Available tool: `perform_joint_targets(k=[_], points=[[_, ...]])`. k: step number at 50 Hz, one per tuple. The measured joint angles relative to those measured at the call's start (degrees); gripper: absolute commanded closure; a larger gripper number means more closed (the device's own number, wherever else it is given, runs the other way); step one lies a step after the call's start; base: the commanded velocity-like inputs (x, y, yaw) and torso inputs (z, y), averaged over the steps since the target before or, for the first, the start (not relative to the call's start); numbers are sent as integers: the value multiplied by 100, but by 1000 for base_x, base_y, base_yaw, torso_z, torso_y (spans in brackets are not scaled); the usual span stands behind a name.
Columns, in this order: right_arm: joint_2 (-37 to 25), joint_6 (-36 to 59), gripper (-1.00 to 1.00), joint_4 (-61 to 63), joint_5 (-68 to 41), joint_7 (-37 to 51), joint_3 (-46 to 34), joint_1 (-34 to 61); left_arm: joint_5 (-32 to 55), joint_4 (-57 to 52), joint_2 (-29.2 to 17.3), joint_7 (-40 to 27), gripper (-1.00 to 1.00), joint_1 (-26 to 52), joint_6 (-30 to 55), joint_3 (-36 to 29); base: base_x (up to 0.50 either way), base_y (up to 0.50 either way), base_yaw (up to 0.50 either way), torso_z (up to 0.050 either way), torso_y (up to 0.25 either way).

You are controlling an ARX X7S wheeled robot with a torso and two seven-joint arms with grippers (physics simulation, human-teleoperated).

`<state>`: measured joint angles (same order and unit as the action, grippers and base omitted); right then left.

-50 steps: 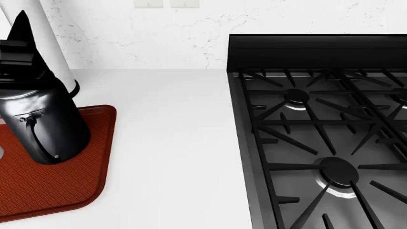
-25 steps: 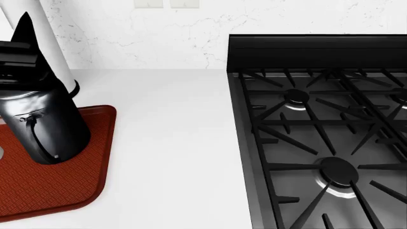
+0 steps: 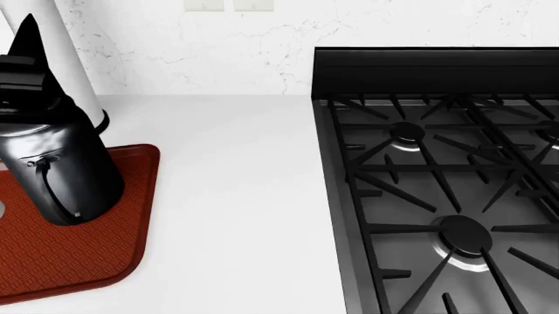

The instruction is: Pick the kettle from the counter and place it on the tray. Then pick the mug from the cabinet and place it on the tray. Then close the cabinet doors.

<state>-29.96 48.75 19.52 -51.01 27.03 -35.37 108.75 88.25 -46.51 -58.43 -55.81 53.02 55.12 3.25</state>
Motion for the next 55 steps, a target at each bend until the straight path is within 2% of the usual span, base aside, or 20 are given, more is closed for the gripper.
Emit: perform_joint_targets(k=[55], points=[[1042, -1126, -100, -1191, 1565, -1155, -395, -329, -120, 38, -2, 66, -100, 33, 2, -153, 5, 4, 7, 0, -6]])
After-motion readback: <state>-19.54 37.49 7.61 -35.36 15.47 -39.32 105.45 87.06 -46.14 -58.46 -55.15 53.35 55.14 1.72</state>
